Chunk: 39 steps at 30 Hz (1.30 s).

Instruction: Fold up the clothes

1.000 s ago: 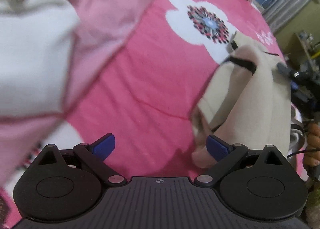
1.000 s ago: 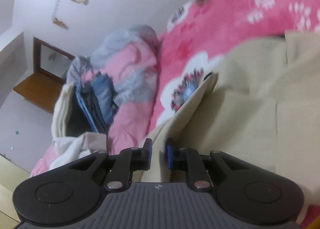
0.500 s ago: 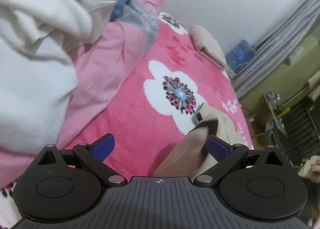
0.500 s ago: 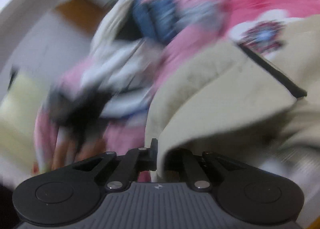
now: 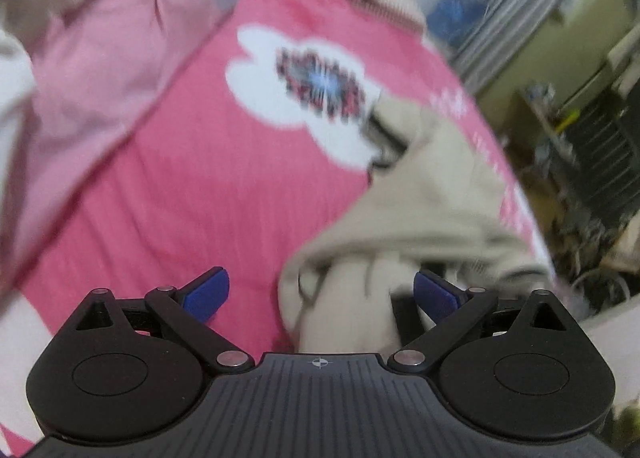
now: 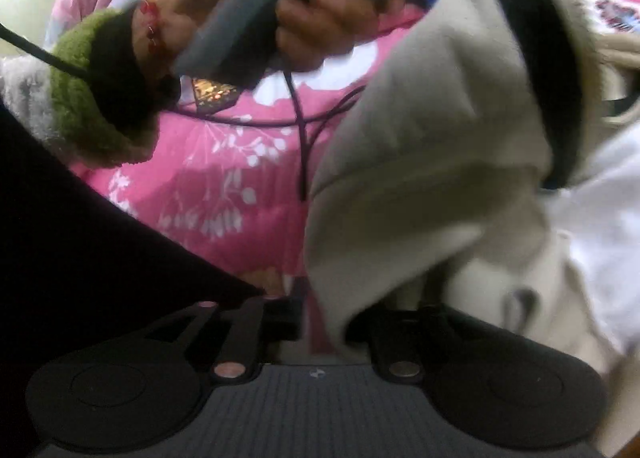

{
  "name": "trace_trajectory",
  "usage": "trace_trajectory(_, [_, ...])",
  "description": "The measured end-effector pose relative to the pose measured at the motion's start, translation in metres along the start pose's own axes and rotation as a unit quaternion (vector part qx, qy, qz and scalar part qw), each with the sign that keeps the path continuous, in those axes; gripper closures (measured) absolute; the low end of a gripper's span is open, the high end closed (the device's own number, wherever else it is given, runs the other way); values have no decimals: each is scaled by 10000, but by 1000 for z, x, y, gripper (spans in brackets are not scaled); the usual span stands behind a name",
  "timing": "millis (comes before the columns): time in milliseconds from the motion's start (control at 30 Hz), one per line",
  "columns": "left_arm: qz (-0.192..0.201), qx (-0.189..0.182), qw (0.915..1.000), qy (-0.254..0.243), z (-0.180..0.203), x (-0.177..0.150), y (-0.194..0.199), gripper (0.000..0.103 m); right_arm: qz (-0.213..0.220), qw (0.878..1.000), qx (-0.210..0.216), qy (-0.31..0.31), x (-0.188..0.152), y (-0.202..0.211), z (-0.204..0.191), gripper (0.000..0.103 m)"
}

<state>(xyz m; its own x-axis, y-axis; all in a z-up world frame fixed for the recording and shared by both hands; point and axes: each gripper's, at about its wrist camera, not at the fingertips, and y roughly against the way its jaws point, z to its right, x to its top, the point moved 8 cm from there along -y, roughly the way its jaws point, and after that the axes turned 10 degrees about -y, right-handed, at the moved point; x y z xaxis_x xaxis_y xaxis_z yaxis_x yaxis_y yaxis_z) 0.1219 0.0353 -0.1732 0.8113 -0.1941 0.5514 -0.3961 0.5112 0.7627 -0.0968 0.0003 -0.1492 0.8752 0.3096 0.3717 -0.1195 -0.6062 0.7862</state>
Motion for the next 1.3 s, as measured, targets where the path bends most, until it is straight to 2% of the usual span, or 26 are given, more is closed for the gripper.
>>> trace_trajectory(67, [-58,24,10000,-52,3,-7,-5,4,213,9997,-141,-17,-1,20,3,62])
trace_trajectory(100, [-72,44,9999,-78,4,-10,-6,4,387,9990,-220,-80,-1,36,9,59])
trace_trajectory(167, [-108,95,9998,-151,7,-13,-9,4,672,9966,-351,-308,0,65,22,59])
trace_trajectory(233, [-166,221,9987,-426,14,-16,-10,4,1045,9914,-522,-595,6,93,42,58])
trace_trajectory(333, [-203,395,9949,-905,26,-22,-10,4,1730,9751,-833,-1111,22,133,80,56])
trace_trajectory(467, [-220,466,9940,-968,28,-26,-10,3,2617,9404,-1239,-1784,40,189,132,55])
trace_trajectory(533, [-228,501,9935,-1000,29,-28,-10,3,2675,9178,-1826,-2296,40,192,174,55])
trace_trajectory(567, [-232,519,9932,-1016,29,-29,-10,3,2649,9022,-2011,-2746,38,191,197,54])
trace_trajectory(600, [-237,537,9929,-1032,30,-30,-10,3,2676,8882,-1922,-3202,30,190,217,54])
trace_trajectory(667, [-245,572,9924,-1063,31,-33,-10,3,2861,8539,-1344,-4133,20,190,246,54])
trace_trajectory(733, [-245,602,9917,-1111,33,-33,-10,3,3218,8306,-733,-4486,20,196,257,54])
trace_trajectory(800, [-247,620,9908,-1179,34,-34,-12,3,3325,8242,-553,-4550,27,197,263,54])
trace_trajectory(867, [-262,627,9904,-1202,35,-35,-15,3,3219,8097,-591,-4870,31,188,279,54])
trace_trajectory(933, [-282,611,9910,-1159,34,-36,-17,3,3085,7640,-538,-5641,15,177,305,53])
trace_trajectory(1000, [-304,585,9918,-1098,33,-37,-19,3,3069,7085,-346,-6345,-9,165,323,32])
trace_trajectory(1033, [-317,570,9921,-1073,32,-37,-20,2,3101,6876,-222,-6562,-18,160,328,31])
trace_trajectory(1067, [-329,556,9923,-1060,32,-37,-21,2,3126,6806,-83,-6626,-22,155,329,32])
trace_trajectory(1100, [-341,547,9924,-1049,31,-37,-22,2,3198,6789,176,-6607,-23,152,328,35])
trace_trajectory(1133, [-350,541,9925,-1043,31,-38,-23,2,3274,6786,395,-6563,-21,150,326,38])
trace_trajectory(1167, [-357,535,9925,-1036,31,-38,-23,2,3338,6812,591,-6489,-17,150,323,46])
trace_trajectory(1233, [-357,536,9927,-1023,31,-38,-24,2,3477,6938,447,-6291,-11,157,315,58])
trace_trajectory(1300, [-356,537,9929,-1004,31,-39,-23,2,3583,7144,332,-6001,-3,165,306,78])
